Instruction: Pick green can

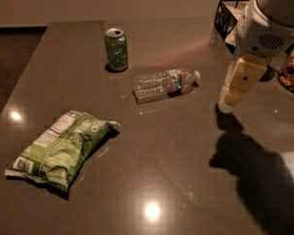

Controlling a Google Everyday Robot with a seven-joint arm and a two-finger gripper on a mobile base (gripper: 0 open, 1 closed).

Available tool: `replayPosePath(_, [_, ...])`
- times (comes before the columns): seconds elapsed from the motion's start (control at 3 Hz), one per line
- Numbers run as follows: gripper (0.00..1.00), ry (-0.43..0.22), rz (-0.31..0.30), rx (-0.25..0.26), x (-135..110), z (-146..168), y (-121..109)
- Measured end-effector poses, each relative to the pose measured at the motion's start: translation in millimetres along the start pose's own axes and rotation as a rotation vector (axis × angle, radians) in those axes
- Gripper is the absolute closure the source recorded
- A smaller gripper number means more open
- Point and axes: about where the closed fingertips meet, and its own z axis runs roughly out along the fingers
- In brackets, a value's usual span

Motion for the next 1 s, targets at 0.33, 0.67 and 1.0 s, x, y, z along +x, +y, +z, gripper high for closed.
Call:
replayPosePath(0.33, [0.0,-0.049,0.048,-0.013,-26,22,-22])
replayPosePath(0.67, [0.0,-0.108,0.112,-0.017,-60,47,-42])
replayPosePath(1.0, [0.0,-0.165,0.195,0.005,-93,68,-66])
